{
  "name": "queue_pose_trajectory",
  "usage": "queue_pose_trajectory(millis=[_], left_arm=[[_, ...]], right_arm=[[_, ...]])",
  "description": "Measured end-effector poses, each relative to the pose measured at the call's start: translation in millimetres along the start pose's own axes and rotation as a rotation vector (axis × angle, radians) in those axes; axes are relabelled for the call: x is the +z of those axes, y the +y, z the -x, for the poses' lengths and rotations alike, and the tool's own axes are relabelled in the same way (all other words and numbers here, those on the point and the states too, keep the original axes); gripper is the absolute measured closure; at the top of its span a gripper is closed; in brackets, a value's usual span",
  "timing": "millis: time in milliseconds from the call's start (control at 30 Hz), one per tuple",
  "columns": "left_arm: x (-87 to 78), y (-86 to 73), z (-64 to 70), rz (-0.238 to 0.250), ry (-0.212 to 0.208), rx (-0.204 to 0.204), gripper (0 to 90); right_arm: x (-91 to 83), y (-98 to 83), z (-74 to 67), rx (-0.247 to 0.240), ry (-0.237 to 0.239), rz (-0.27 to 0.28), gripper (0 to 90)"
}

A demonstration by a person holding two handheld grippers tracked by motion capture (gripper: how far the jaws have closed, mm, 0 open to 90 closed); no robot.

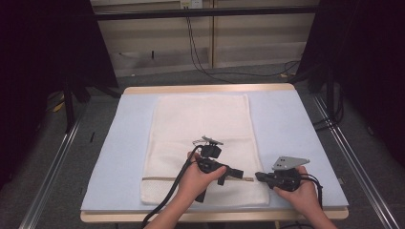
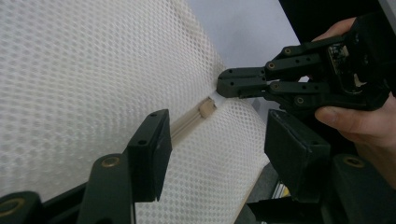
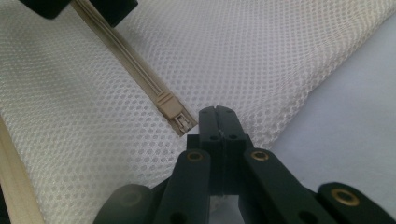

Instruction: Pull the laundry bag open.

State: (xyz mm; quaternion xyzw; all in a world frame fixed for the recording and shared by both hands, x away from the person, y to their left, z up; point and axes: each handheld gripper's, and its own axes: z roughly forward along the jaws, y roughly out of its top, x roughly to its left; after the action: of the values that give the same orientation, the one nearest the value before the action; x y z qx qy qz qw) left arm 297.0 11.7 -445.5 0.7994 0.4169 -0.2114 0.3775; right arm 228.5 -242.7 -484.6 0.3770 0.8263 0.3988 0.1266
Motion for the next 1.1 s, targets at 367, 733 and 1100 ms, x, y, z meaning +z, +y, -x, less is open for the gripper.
queue_pose_trajectory(millis=[367,733,1100], left_arm=[[18.3,1.3,1.2,-0.053,-0.004,-0.007,47.3],[30.2,3.7,0.4,-0.061,0.02,-0.077,58.7],[42.8,4.3,-4.5,-0.052,0.036,-0.159,65.7]], right_arm=[[0.3,-0.1,-0.3,-0.011,0.001,0.003,90.0],[0.2,0.0,-0.5,-0.013,-0.001,0.002,90.0],[0.2,0.0,-0.8,-0.009,-0.001,0.001,90.0]])
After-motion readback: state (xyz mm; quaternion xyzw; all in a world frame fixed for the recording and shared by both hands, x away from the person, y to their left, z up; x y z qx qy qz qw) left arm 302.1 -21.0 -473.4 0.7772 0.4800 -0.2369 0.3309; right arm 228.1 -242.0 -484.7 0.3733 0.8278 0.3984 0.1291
